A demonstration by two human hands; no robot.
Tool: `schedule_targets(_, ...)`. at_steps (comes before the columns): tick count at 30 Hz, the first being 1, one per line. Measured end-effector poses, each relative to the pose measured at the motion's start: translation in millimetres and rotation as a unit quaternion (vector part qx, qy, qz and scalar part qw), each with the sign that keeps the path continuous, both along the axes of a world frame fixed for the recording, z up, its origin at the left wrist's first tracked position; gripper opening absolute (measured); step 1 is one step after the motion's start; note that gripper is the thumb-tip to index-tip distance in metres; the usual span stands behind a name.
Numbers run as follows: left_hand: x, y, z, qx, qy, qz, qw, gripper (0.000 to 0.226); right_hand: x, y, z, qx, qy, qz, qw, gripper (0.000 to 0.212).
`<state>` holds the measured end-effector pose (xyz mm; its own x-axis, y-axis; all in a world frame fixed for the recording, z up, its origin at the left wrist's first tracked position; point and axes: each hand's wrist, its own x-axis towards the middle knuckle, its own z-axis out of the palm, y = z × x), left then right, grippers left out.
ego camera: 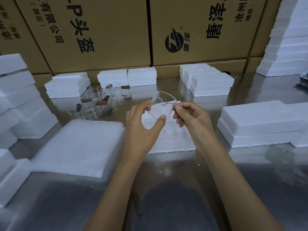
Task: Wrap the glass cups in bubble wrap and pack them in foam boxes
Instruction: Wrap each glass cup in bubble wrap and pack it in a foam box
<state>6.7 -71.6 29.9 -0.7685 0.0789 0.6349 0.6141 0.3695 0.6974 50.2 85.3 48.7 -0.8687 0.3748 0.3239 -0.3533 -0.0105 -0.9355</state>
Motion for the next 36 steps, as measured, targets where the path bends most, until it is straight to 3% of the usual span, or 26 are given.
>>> schedule_targets(8, 7.0, 6.1, -1.3, -0.044, 0.025, -0.004, 0.999, 0.077, -4.3, -6.0, -3.2, 0.031, -0.079, -0.088, 0.992, 0.035)
schedule_targets(15, 8.9, 8.1, -0.1, -0.051, 0.052, 0.032, 0.997, 0.067, -0.2, -6.0, 1.1, 0.054, -0.115, -0.055, 0.990, 0.048)
schedule_targets(21, 6.2, 2.8, 0.3, -0.060, 0.055, 0.055, 0.995, 0.066, 1.0, -7.7, 4.7, 0.022, -0.134, 0.010, 0.991, 0.047)
schedule_targets(26, 4.2, -6.9, 10.1, -0.093, -0.033, -0.026, 0.995, 0.078, 0.6, -4.5, 3.2, 0.021, -0.114, -0.016, 0.993, 0.037)
schedule_targets(28, -1.2, -20.7, 14.6, -0.098, -0.042, -0.009, 0.994, 0.059, -0.8, -3.1, 2.3, 0.015, -0.098, -0.045, 0.994, 0.030)
schedule_targets(30, -8.1, -41.1, 20.3, -0.056, -0.067, 0.071, 0.994, 0.032, -2.2, -1.3, 0.3, 0.014, -0.091, -0.067, 0.994, 0.027)
schedule_targets(33, -18.8, -76.4, 22.1, -0.098, -0.161, 0.204, 0.961, 0.013, -5.3, -0.9, -6.9, 0.063, -0.086, -0.082, 0.991, 0.028)
schedule_targets(36, -25.4, -103.0, 18.1, -0.211, -0.298, 0.228, 0.903, 0.014, -8.4, -4.8, -16.7, 0.159, -0.073, -0.100, 0.980, 0.025)
